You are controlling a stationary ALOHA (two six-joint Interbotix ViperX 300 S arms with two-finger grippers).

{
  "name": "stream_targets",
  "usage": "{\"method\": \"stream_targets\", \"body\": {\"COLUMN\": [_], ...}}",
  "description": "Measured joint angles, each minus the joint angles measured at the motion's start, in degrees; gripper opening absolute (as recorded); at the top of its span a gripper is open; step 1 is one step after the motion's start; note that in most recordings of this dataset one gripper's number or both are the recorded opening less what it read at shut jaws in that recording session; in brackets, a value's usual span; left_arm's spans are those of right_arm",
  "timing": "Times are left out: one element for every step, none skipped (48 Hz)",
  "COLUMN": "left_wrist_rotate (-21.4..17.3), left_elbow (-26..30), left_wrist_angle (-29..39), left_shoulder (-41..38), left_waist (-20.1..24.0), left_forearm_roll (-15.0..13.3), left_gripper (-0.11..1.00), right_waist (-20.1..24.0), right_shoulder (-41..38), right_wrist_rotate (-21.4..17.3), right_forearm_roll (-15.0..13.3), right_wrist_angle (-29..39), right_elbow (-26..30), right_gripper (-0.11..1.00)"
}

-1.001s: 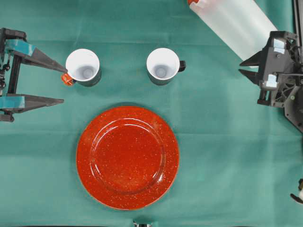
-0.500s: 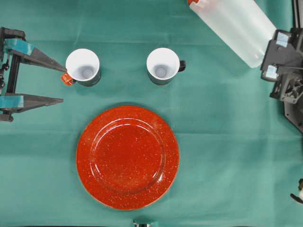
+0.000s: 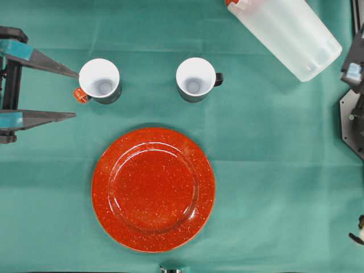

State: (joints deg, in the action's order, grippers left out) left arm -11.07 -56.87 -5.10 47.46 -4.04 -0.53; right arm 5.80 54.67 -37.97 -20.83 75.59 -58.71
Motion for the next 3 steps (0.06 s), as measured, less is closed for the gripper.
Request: {"method": "stream_targets", "body": {"left_wrist_rotate": [0.1,0.3,0.4], "left_elbow": [0.0,0.0,0.1], "left_wrist_angle": [-0.3,-0.5,-0.6], "left_shoulder": [0.2,0.4,0.5], "left_waist": [0.0,-0.2,-0.3], "left_forearm_roll": [0.0,0.0,-0.1], "left_gripper": [0.73,0.73,0.73], "right_waist": [0.0,0.0,0.0], "right_shoulder": [0.4,0.9,1.2], "right_wrist_rotate": [0.0,-0.1,0.0], "right_forearm_roll": [0.1,0.3,0.5], "right_wrist_angle": [0.4,0.7,1.1], "right_elbow": [0.2,0.3,0.4], "right_gripper": [0.23,0.23,0.23]}}
